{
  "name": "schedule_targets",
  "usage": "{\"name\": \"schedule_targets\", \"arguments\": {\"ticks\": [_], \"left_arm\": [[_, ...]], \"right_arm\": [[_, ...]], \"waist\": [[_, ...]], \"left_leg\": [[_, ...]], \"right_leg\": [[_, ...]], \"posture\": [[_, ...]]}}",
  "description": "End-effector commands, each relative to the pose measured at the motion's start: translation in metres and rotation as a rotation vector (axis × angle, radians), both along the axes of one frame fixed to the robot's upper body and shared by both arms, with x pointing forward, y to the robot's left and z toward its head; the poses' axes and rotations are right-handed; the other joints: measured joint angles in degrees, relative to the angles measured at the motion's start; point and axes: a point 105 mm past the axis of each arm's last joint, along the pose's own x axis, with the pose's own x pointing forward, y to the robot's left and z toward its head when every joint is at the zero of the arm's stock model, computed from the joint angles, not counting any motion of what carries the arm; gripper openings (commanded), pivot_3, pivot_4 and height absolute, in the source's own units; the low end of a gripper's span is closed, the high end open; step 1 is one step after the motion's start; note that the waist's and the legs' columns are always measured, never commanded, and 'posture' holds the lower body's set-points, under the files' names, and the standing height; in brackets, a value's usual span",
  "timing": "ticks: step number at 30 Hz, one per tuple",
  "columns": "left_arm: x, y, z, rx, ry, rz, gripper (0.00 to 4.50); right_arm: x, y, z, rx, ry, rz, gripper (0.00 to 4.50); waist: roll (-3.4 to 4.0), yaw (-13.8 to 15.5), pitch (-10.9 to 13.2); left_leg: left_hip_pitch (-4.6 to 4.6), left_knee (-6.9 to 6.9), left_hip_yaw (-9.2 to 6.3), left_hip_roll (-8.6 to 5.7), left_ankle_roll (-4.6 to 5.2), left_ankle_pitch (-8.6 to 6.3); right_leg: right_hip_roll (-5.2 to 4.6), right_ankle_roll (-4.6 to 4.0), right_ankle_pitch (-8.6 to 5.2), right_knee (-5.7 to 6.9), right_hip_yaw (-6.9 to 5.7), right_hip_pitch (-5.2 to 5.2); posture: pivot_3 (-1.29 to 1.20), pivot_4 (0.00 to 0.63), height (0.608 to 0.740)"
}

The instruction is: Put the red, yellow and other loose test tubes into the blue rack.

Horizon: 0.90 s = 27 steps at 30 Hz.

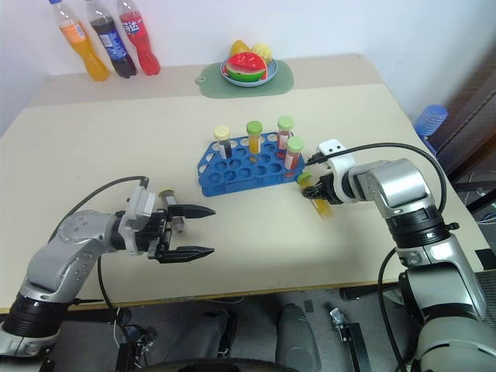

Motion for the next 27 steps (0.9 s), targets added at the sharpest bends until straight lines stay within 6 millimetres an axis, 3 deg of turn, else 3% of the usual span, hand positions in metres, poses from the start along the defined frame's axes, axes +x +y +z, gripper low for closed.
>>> {"name": "schedule_targets", "arguments": {"ticks": [1,5,9,13,16,21,27], "left_arm": [[-0.002,-0.004,0.006,-0.018,-0.025,-0.021,3.93],[-0.001,-0.005,0.007,-0.030,-0.024,-0.012,3.93],[0.001,-0.004,0.006,-0.042,-0.016,0.005,3.93],[0.004,-0.002,0.004,-0.054,-0.012,0.030,3.93],[0.013,0.008,0.001,-0.061,-0.022,0.118,3.93],[0.021,0.028,-0.001,-0.097,-0.021,0.268,3.93],[0.026,0.033,0.003,-0.131,-0.028,0.336,3.93]], "right_arm": [[-0.005,-0.003,-0.002,-0.069,-0.008,0.056,0.80],[-0.021,-0.018,0.001,-0.168,-0.033,0.169,0.80],[-0.056,-0.044,0.013,-0.344,-0.098,0.422,0.80],[-0.090,-0.006,0.026,-0.082,-0.153,0.658,0.80],[-0.073,0.048,0.057,0.272,-0.497,0.660,0.80],[-0.038,0.099,0.077,0.485,-0.859,0.472,0.80],[-0.007,0.121,0.068,0.538,-1.016,0.328,0.80]], "waist": [[0.00,0.06,0.00],[-0.01,0.58,0.01],[0.04,1.75,0.05],[-0.01,0.73,0.12],[-0.32,-0.58,0.26],[-0.28,0.08,0.27],[-0.32,1.06,0.27]], "left_leg": [[0.00,0.01,0.00,0.00,0.00,0.00],[-0.09,0.04,-0.08,-0.02,0.00,0.00],[-0.25,0.11,-0.08,-0.08,0.00,0.00],[-0.23,0.12,-0.02,0.02,0.03,-0.02],[0.19,-0.02,0.15,0.26,0.01,-0.03],[0.36,0.03,0.37,0.54,-0.23,-0.15],[0.32,0.06,0.47,0.43,-0.50,-0.01]], "right_leg": [[0.00,0.00,0.00,0.00,0.00,0.00],[-0.03,0.00,0.00,-0.03,-0.10,0.00],[-0.09,0.03,-0.02,-0.06,-0.19,-0.07],[-0.05,0.03,-0.01,-0.06,-0.21,-0.08],[0.07,-0.05,0.04,0.00,-0.20,0.12],[0.26,-0.17,0.11,0.07,-0.20,0.08],[0.15,-0.20,0.13,0.06,-0.21,0.05]], "posture": [[0.00,0.150,0.740],[0.00,0.150,0.740],[0.00,0.150,0.740],[0.00,0.150,0.740],[0.00,0.150,0.740],[0.00,0.150,0.740],[0.00,0.150,0.740]]}}
